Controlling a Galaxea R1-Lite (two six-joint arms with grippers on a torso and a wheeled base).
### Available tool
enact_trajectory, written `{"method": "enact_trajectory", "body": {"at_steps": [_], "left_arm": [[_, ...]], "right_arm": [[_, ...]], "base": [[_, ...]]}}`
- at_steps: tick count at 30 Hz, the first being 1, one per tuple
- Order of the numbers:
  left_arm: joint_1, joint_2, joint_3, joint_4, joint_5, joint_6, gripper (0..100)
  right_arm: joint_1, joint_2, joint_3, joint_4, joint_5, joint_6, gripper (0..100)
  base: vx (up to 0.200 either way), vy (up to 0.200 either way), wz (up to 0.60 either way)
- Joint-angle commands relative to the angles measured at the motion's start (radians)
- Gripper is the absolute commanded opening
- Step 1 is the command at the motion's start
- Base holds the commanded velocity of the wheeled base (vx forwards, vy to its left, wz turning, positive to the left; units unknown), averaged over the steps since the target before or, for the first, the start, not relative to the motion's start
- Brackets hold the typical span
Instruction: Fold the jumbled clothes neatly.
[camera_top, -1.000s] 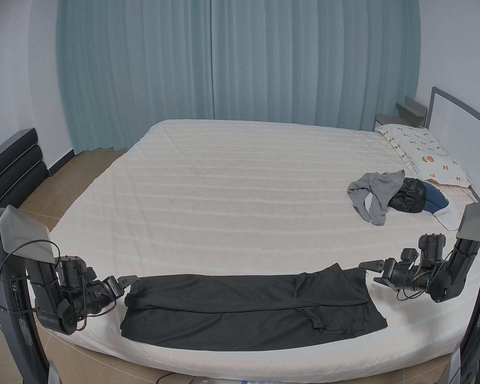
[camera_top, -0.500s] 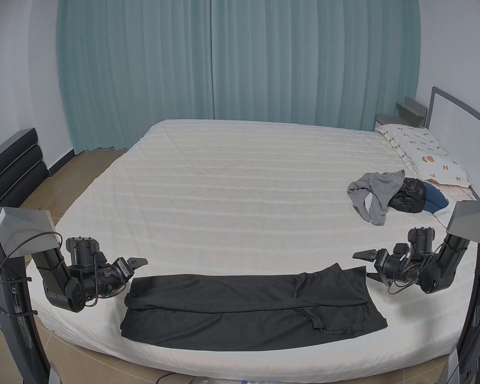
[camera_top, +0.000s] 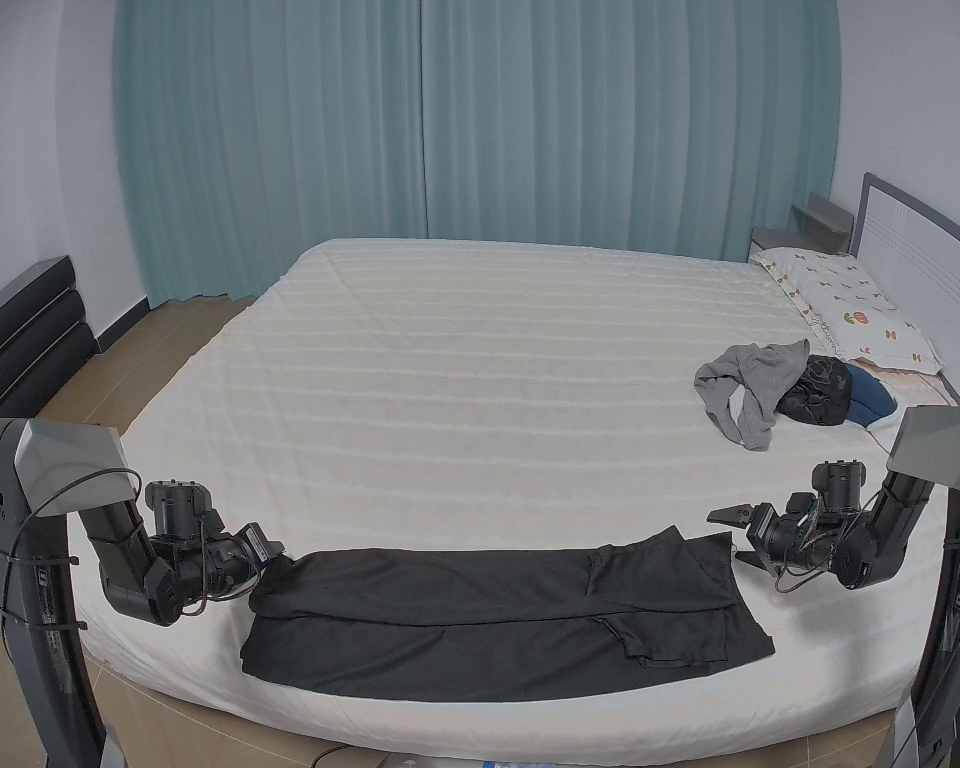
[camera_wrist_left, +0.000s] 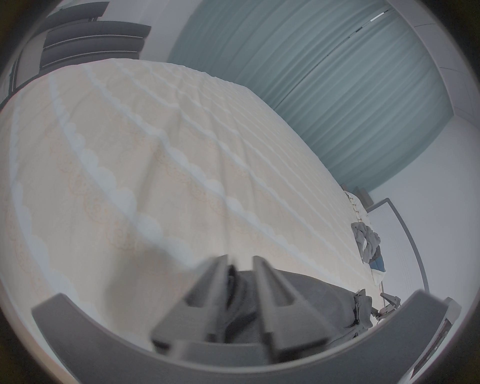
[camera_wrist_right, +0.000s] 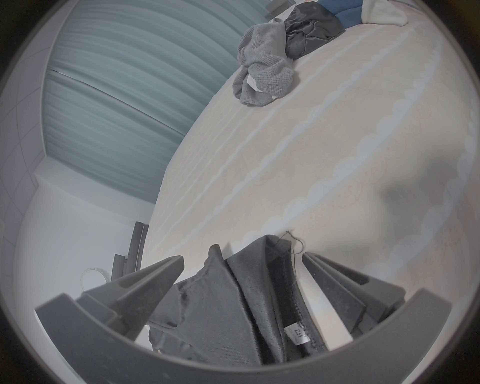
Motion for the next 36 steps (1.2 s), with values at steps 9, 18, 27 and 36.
{"method": "enact_trajectory", "body": {"at_steps": [9, 18, 27, 36], "left_arm": [[0.055, -0.001, 0.017, -0.041, 0.012, -0.009, 0], [0.066, 0.010, 0.006, -0.112, 0.015, -0.058, 0], [0.065, 0.022, 0.019, -0.113, 0.013, -0.061, 0], [0.065, 0.031, 0.020, -0.115, 0.013, -0.061, 0]], "right_arm": [[-0.001, 0.031, -0.025, -0.003, -0.002, 0.005, 100], [0.015, 0.051, -0.053, -0.003, -0.002, 0.012, 100], [0.035, 0.082, -0.082, -0.005, -0.037, 0.012, 100], [0.034, 0.090, -0.094, -0.007, -0.081, 0.012, 0]], "base": [[0.000, 0.000, 0.00], [0.000, 0.000, 0.00], [0.000, 0.000, 0.00], [0.000, 0.000, 0.00]]}}
